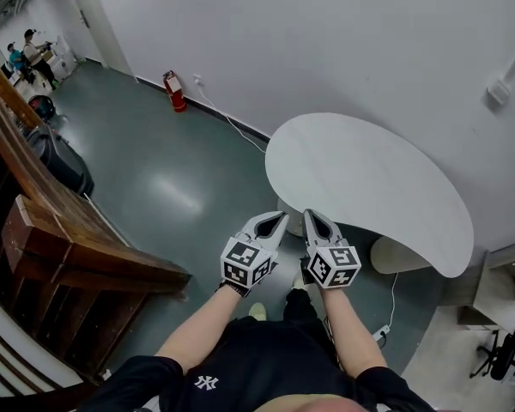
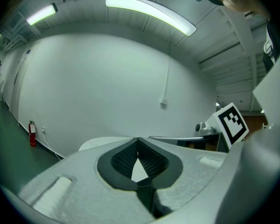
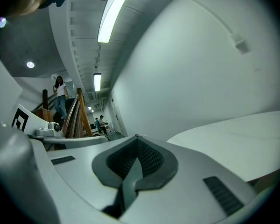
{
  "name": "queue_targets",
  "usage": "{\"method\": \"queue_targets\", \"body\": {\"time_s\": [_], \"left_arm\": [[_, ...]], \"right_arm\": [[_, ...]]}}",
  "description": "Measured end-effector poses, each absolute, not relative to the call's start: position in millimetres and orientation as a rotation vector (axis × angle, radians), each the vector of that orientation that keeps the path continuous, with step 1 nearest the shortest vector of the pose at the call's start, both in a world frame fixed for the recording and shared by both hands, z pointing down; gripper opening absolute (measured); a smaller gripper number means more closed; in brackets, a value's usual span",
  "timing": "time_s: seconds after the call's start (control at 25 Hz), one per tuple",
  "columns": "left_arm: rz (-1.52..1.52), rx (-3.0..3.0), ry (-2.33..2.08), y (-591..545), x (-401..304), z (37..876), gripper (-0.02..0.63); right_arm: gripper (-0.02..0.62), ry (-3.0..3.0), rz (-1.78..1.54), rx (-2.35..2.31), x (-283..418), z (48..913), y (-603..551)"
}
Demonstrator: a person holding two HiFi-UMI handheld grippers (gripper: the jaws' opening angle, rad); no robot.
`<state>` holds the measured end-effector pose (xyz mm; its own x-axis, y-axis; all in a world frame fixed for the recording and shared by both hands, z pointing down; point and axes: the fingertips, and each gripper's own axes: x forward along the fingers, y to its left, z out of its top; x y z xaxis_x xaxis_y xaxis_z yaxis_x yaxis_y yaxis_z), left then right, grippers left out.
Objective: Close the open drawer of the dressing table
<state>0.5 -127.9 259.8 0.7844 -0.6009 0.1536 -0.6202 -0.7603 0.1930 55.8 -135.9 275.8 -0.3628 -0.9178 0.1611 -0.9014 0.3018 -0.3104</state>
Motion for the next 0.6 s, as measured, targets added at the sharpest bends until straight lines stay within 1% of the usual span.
{"method": "queue_targets", "body": {"time_s": [0.24, 0.6], "left_arm": [[0.084, 2.778, -0.970, -127, 3, 236, 0.009], [0.082, 2.791, -0.972, -131, 1, 232, 0.009]], "right_arm": [[0.015, 2.487, -0.502, -1.746, 58, 257, -133], [0.015, 2.479, -0.497, -1.745, 54, 252, -136]]}}
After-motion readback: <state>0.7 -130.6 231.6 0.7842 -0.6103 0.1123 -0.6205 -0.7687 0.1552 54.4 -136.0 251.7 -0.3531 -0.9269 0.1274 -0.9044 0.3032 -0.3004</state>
